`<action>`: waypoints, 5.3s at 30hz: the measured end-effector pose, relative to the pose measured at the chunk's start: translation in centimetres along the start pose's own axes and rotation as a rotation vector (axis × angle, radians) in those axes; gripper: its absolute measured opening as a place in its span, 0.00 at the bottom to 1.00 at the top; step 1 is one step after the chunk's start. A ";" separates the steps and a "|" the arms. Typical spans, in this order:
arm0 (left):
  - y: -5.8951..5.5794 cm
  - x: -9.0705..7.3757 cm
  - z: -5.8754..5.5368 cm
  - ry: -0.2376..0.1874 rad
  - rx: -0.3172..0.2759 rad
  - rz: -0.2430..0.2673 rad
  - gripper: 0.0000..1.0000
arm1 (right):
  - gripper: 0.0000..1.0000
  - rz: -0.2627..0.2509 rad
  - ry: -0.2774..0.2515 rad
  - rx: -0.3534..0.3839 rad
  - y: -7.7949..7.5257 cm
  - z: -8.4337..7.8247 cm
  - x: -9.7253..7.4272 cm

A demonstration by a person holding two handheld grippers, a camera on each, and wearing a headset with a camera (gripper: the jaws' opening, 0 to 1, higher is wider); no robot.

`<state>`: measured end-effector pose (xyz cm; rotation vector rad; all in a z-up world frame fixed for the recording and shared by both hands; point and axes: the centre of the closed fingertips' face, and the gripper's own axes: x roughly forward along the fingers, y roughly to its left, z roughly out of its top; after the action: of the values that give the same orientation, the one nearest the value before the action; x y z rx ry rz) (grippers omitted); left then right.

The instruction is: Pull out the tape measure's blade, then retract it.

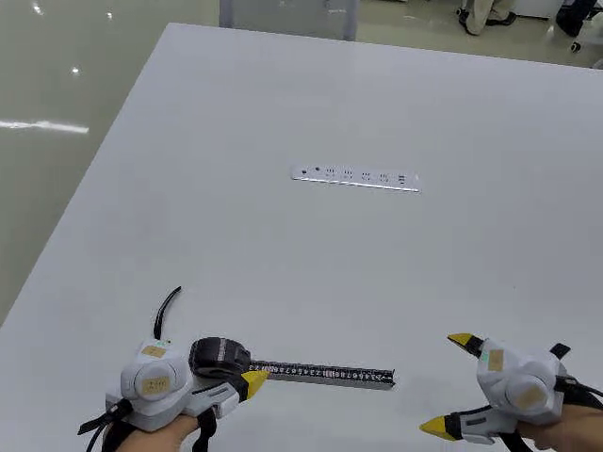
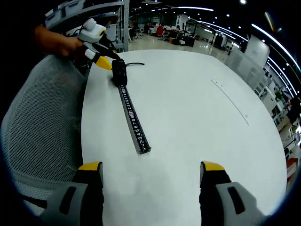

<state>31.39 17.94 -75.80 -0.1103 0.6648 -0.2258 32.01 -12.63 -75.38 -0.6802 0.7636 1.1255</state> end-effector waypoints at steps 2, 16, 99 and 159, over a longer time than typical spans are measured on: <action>0.2 0.1 0.4 -0.017 0.021 0.026 1.00 | 0.84 0.019 0.007 -0.024 -0.3 0.5 0.6; -0.8 1.4 -0.6 -0.036 0.117 0.017 1.00 | 0.68 0.168 0.098 -0.090 1.3 0.0 5.3; 1.2 3.0 -3.4 0.067 -0.068 0.063 0.61 | 0.14 0.193 0.184 -0.080 2.6 -1.0 8.2; 1.1 2.9 -3.4 0.089 -0.095 0.000 0.61 | 0.14 0.219 0.131 -0.081 3.7 1.2 9.3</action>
<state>31.63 18.17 -80.36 -0.1924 0.7638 -0.2003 30.94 -5.73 -82.68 -0.7571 0.9249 1.3259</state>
